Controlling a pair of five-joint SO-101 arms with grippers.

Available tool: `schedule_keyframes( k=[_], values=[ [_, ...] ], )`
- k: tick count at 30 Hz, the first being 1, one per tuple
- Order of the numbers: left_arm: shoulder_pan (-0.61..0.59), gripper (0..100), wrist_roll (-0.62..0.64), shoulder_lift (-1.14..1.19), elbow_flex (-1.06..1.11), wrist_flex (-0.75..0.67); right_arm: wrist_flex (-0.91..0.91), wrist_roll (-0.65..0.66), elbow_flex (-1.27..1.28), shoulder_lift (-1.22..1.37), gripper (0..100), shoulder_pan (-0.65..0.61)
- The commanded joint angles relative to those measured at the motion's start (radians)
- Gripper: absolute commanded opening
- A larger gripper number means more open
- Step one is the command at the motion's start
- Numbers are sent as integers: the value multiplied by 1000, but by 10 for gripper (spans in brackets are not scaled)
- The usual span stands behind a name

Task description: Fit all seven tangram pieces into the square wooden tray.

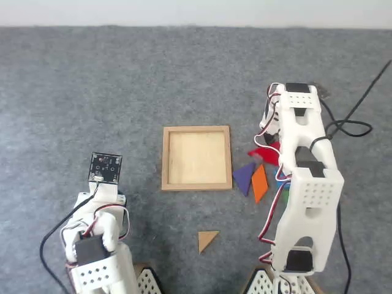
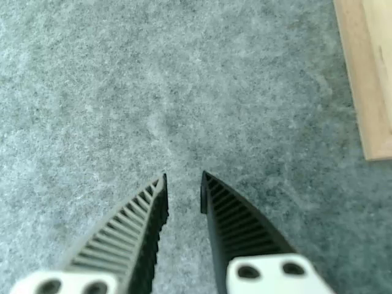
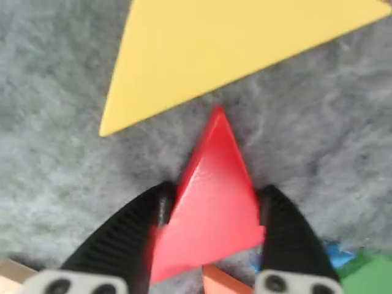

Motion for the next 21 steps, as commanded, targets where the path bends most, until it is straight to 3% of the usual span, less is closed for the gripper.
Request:
schedule_keyframes(
  k=[1,8,16,21],
  values=[
    [0,87,6,-12,-8,6,45,-12,-32,-45,95,-4],
    [0,87,6,-12,-8,6,180,-12,-32,-116,113,-1],
    [0,87,6,-12,-8,6,274,-98,-28,-114,434,-28],
    [0,87,6,-12,-8,6,283,-164,-25,-110,445,-77]
  ],
)
